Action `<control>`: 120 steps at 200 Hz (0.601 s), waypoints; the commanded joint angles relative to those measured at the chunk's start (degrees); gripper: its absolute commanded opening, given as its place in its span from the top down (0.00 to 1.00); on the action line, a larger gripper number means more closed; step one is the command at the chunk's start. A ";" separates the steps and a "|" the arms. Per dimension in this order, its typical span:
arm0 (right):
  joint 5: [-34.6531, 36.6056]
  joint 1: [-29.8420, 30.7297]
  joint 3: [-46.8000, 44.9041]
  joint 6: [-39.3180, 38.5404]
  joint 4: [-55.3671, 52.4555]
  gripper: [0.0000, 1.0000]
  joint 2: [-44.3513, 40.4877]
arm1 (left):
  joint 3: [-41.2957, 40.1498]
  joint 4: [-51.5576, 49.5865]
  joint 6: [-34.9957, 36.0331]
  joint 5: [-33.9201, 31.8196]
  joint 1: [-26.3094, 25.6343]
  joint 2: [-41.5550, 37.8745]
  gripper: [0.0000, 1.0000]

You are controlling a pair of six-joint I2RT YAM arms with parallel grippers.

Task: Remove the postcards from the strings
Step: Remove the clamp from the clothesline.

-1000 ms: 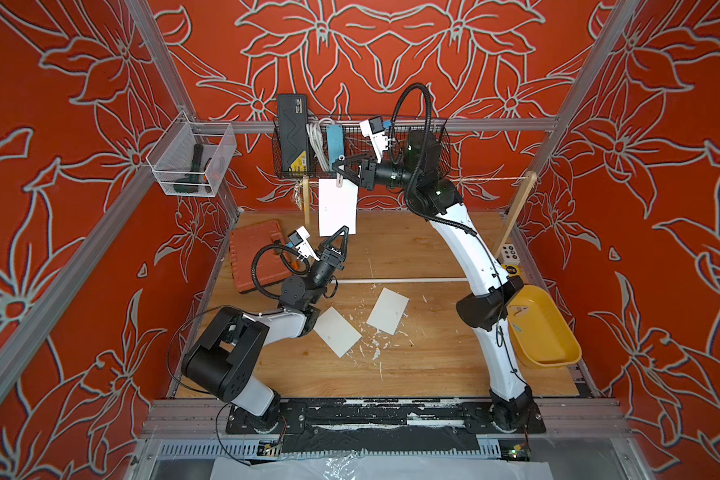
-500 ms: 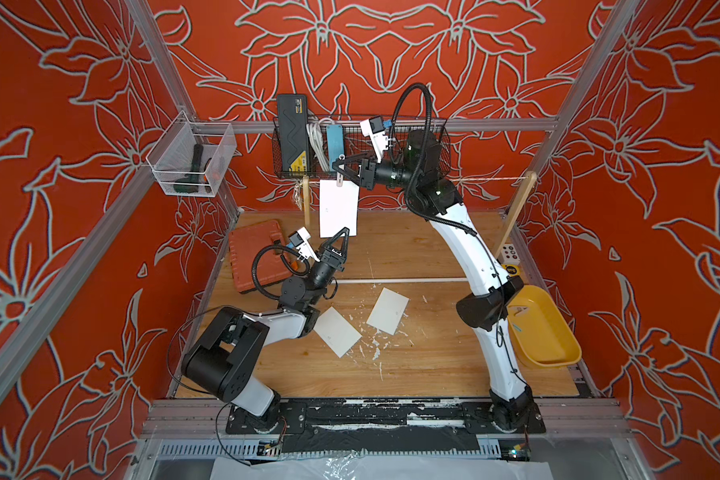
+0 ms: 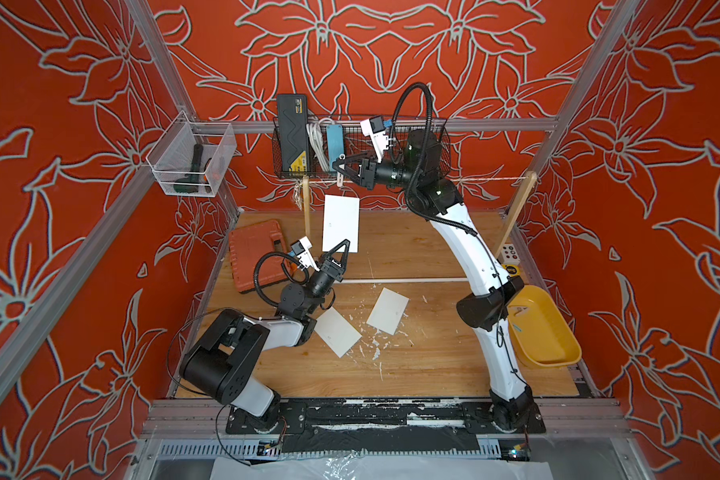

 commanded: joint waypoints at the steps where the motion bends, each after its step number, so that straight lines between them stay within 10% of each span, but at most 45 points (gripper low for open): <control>1: 1.28 -0.14 0.52 -0.36 1.84 0.71 -2.82 | -1.07 6.61 -0.51 1.73 0.35 -2.13 1.00; 120: 4.87 -0.14 -0.19 0.27 3.26 0.73 -3.61 | -3.04 4.80 -1.12 3.46 0.26 -3.44 1.00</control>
